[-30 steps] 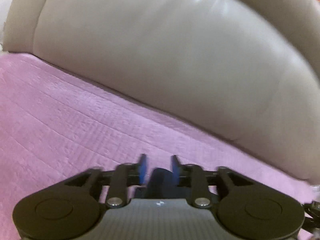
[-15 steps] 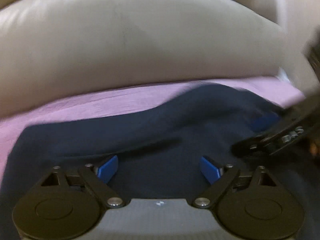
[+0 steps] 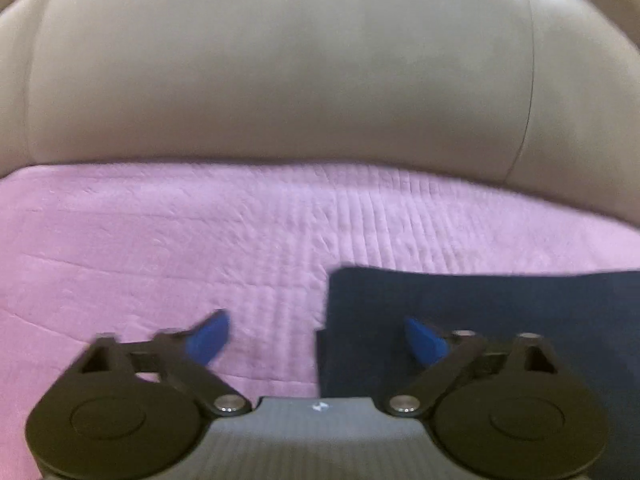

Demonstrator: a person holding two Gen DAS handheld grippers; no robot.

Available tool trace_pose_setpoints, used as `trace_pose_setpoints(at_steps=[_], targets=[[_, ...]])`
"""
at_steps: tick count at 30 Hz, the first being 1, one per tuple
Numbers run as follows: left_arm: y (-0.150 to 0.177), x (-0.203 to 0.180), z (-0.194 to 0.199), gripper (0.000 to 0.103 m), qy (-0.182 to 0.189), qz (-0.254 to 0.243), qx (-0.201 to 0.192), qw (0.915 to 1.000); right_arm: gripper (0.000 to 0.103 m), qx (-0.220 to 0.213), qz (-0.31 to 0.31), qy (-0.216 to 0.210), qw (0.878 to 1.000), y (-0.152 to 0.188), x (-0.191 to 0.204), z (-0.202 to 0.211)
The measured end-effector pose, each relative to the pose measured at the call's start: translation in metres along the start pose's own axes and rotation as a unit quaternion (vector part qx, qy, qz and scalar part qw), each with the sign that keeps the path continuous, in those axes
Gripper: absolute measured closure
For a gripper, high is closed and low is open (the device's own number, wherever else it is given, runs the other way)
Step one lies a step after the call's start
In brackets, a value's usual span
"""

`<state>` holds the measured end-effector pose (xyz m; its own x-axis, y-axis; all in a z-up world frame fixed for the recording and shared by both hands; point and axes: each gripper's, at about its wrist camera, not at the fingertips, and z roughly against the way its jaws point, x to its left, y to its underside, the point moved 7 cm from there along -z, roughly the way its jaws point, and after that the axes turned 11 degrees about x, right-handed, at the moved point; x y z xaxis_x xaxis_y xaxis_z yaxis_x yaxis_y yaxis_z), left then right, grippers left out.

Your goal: Fold large clothes

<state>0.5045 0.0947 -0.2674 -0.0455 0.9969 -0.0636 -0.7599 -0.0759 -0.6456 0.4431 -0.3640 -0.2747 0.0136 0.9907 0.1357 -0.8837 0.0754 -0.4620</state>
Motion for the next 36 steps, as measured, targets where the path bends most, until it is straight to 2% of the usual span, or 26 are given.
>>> trace_pose_setpoints(at_steps=[2,4,6,9,11,12,13,14,15,16,18,19,20,21,22,23,24,25,26,27,28,29,31,32,34,36], targets=[[-0.005,-0.011,0.036,0.011,0.014,-0.03,-0.013,0.9994,0.003,-0.026,0.031,-0.031,0.999,-0.001,0.012,0.033],[-0.008,-0.039,0.07,0.006,0.061,-0.075,-0.029,0.9949,0.002,-0.044,0.109,-0.06,0.991,0.006,0.043,0.07],[-0.004,-0.076,0.097,0.0,0.119,-0.111,-0.037,0.986,0.002,-0.037,0.178,-0.097,0.979,0.017,0.078,0.087],[0.019,-0.134,0.109,0.0,0.208,-0.159,0.002,0.9652,0.002,-0.009,0.264,-0.14,0.954,0.047,0.131,0.089],[0.05,-0.169,0.096,0.0,0.243,-0.205,0.059,0.9461,0.002,0.017,0.318,-0.121,0.94,0.066,0.152,0.067],[0.068,-0.18,0.08,0.002,0.241,-0.232,0.104,0.9367,0.002,0.038,0.338,-0.095,0.935,0.077,0.155,0.05],[0.08,-0.183,0.061,0.002,0.226,-0.246,0.123,0.9346,0.001,0.062,0.347,-0.08,0.932,0.086,0.152,0.035],[0.088,-0.181,0.051,0.001,0.214,-0.25,0.117,0.9371,0.001,0.079,0.344,-0.079,0.932,0.092,0.144,0.022],[0.094,-0.18,0.05,0.001,0.218,-0.26,0.099,0.9354,0.0,0.07,0.308,-0.112,0.942,0.092,0.129,0.017],[0.098,-0.178,0.053,0.001,0.218,-0.275,0.089,0.9323,0.0,0.074,0.271,-0.124,0.952,0.091,0.111,0.012],[0.101,-0.17,0.057,0.001,0.22,-0.279,0.093,0.9302,0.0,0.075,0.25,-0.131,0.957,0.097,0.082,0.014],[0.1,-0.158,0.055,0.0,0.211,-0.271,0.095,0.9341,0.0,0.07,0.254,-0.127,0.956,0.102,0.07,0.019],[0.098,-0.141,0.052,0.0,0.219,-0.248,0.108,0.9376,0.0,0.066,0.255,-0.132,0.956,0.106,0.061,0.024],[0.097,-0.128,0.051,0.0,0.231,-0.228,0.112,0.9391,0.0,0.064,0.255,-0.128,0.956,0.11,0.055,0.03],[0.094,-0.119,0.047,0.001,0.238,-0.232,0.11,0.9369,0.0,0.063,0.264,-0.112,0.956,0.113,0.049,0.033],[0.097,-0.112,0.05,0.0,0.224,-0.249,0.107,0.9361,0.0,0.062,0.285,-0.08,0.953,0.116,0.044,0.033],[0.1,-0.103,0.05,0.0,0.191,-0.254,0.111,0.9416,0.0,0.06,0.295,-0.057,0.952,0.114,0.037,0.03],[0.102,-0.093,0.053,0.0,0.19,-0.243,0.113,0.9446,0.001,0.067,0.286,-0.053,0.954,0.113,0.028,0.034],[0.1,-0.084,0.058,0.0,0.184,-0.226,0.119,0.949,0.002,0.077,0.276,-0.045,0.957,0.11,0.026,0.039],[0.098,-0.079,0.061,0.005,0.174,-0.219,0.118,0.9528,0.003,0.081,0.279,-0.03,0.956,0.107,0.031,0.047],[0.093,-0.077,0.07,0.01,0.17,-0.216,0.109,0.9552,0.003,0.068,0.291,-0.015,0.954,0.102,0.042,0.059],[0.095,-0.079,0.09,0.01,0.178,-0.22,0.099,0.954,0.003,0.048,0.301,-0.024,0.952,0.099,0.055,0.072],[0.089,-0.096,0.114,0.005,0.209,-0.239,0.073,0.9456,0.003,0.024,0.316,-0.101,0.943,0.099,0.091,0.097],[0.09,-0.109,0.128,0.002,0.23,-0.252,0.062,0.9378,0.003,0.024,0.327,-0.129,0.936,0.101,0.108,0.103],[0.096,-0.139,0.138,0.0,0.263,-0.282,0.064,0.9202,0.003,0.029,0.365,-0.152,0.918,0.109,0.145,0.102],[0.111,-0.166,0.129,0.0,0.267,-0.316,0.081,0.9069,0.003,0.048,0.413,-0.15,0.897,0.125,0.178,0.086]])
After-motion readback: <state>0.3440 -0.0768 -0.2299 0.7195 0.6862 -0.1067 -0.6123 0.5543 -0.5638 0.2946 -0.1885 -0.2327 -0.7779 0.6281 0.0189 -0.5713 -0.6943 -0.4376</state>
